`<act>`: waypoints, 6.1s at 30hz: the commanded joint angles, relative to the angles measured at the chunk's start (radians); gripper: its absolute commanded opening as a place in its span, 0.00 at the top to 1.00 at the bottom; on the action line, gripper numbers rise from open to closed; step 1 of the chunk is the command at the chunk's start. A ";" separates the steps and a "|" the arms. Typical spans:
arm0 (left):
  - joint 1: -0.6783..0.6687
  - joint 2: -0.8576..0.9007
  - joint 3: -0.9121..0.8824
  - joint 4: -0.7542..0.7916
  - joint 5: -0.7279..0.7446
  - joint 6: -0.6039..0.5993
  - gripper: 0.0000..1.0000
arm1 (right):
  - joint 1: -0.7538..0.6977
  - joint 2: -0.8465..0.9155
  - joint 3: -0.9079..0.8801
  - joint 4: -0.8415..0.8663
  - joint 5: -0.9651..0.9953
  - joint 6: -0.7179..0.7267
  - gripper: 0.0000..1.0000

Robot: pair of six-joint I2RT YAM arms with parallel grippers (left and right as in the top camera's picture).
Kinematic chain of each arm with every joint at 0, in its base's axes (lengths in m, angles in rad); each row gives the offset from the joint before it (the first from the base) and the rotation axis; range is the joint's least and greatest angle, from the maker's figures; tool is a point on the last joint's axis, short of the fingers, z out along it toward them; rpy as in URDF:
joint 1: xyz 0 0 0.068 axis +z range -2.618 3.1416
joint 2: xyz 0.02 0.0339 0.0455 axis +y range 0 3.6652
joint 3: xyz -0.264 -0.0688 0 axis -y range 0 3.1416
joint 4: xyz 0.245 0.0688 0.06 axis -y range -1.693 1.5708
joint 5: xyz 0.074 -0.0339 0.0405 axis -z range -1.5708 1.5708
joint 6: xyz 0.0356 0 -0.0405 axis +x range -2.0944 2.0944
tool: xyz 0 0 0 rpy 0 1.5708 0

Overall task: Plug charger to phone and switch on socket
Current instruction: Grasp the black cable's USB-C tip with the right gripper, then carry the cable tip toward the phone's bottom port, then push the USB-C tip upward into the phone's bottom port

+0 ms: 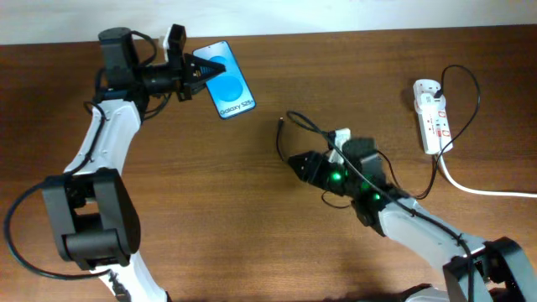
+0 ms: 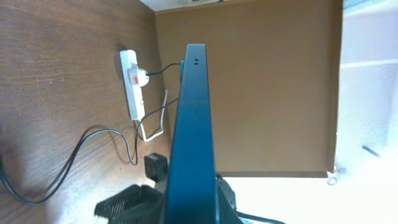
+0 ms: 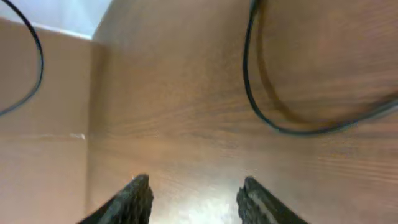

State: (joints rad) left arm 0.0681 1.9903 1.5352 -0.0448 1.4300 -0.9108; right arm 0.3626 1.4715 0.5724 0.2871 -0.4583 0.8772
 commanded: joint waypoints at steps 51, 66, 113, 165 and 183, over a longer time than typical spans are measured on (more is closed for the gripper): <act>0.233 -0.001 0.016 -0.002 0.078 0.023 1.00 | 0.063 0.893 1.257 -1.017 0.332 -0.229 0.96; 0.233 -0.001 0.016 -0.002 0.099 0.039 1.00 | 0.061 0.585 1.257 -1.141 -0.113 -0.807 0.96; -0.182 0.000 0.015 -0.003 0.040 0.179 1.00 | -0.092 -0.218 0.040 -0.083 -0.582 -0.233 0.96; -0.254 0.000 0.015 -0.016 0.109 0.192 1.00 | -0.064 -0.141 0.040 0.183 -0.630 -0.077 0.96; -0.254 0.000 0.015 -0.017 0.138 0.192 1.00 | -0.101 -0.141 0.040 0.227 -0.573 -0.075 0.96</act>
State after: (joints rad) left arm -0.1860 1.9903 1.5352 -0.0669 1.5303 -0.7403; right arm 0.2668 1.3308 0.6075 0.5034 -1.0378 0.8093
